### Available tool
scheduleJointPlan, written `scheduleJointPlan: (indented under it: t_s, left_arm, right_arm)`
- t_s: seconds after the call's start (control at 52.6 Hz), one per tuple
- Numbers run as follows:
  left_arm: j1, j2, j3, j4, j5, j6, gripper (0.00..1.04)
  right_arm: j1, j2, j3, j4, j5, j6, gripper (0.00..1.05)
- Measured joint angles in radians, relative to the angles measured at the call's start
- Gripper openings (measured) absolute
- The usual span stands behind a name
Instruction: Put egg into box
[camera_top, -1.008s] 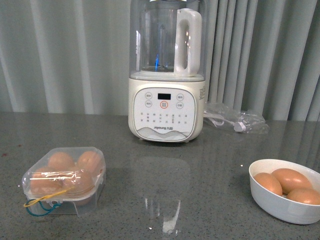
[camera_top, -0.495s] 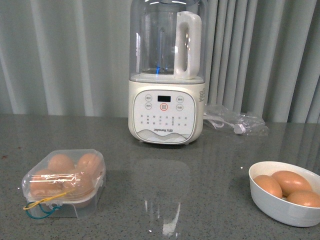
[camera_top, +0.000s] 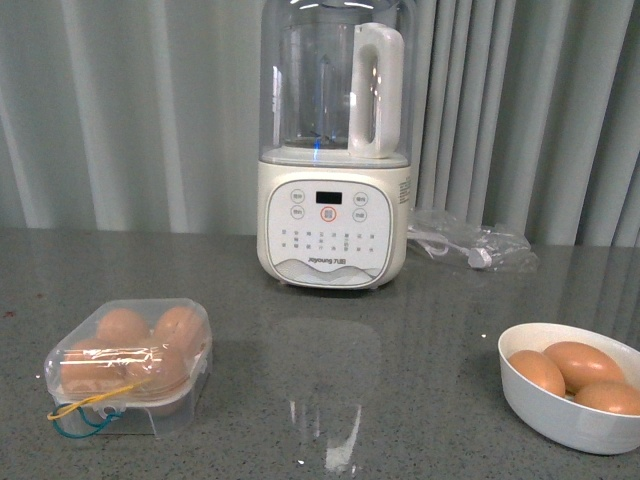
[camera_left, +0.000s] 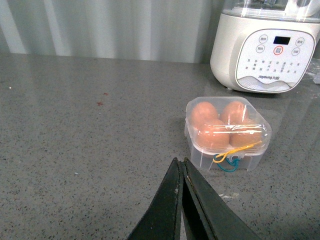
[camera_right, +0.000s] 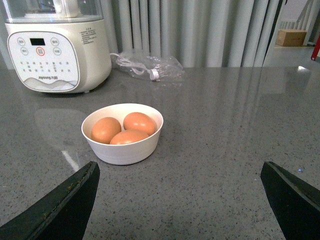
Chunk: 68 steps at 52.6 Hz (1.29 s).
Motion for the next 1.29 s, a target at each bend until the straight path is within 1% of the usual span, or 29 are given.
scheduleJointPlan:
  t_s: [0.666, 0.685, 0.742, 0.761, 0.989, 1.008, 1.046, 1.084, 1.141, 1.199, 1.237, 1.294]
  left_arm:
    - [0.000, -0.220, 0.000, -0.219, 0.000, 0.000, 0.04]
    - [0.000, -0.235, 0.000, -0.233, 0.000, 0.000, 0.04]
    - [0.000, -0.340, 0.000, -0.374, 0.000, 0.000, 0.04]
    - [0.000, -0.359, 0.000, -0.388, 0.000, 0.000, 0.04]
    - [0.000, -0.394, 0.000, -0.399, 0.000, 0.000, 0.04]
    - [0.000, -0.394, 0.000, -0.399, 0.000, -0.001, 0.05]
    - [0.000, -0.394, 0.000, -0.399, 0.000, 0.000, 0.16]
    - [0.000, -0.394, 0.000, -0.399, 0.000, 0.000, 0.21]
    - [0.000, -0.394, 0.000, -0.399, 0.000, 0.000, 0.32]
    - [0.000, -0.394, 0.000, -0.399, 0.000, 0.000, 0.46]
    - [0.000, -0.394, 0.000, -0.399, 0.000, 0.000, 0.51]
    - [0.000, -0.394, 0.000, -0.399, 0.000, 0.000, 0.62]
  right_arm:
    - [0.000, 0.000, 0.000, 0.000, 0.000, 0.000, 0.98]
    - [0.000, 0.000, 0.000, 0.000, 0.000, 0.000, 0.98]
    - [0.000, 0.000, 0.000, 0.000, 0.000, 0.000, 0.98]
    - [0.000, 0.000, 0.000, 0.000, 0.000, 0.000, 0.98]
    - [0.000, 0.000, 0.000, 0.000, 0.000, 0.000, 0.98]
    - [0.000, 0.000, 0.000, 0.000, 0.000, 0.000, 0.98]
    - [0.000, 0.000, 0.000, 0.000, 0.000, 0.000, 0.98]
    - [0.000, 0.000, 0.000, 0.000, 0.000, 0.000, 0.98]
    - [0.000, 0.000, 0.000, 0.000, 0.000, 0.000, 0.98]
    - [0.000, 0.000, 0.000, 0.000, 0.000, 0.000, 0.98]
    - [0.000, 0.000, 0.000, 0.000, 0.000, 0.000, 0.98]
    - [0.000, 0.000, 0.000, 0.000, 0.000, 0.000, 0.98]
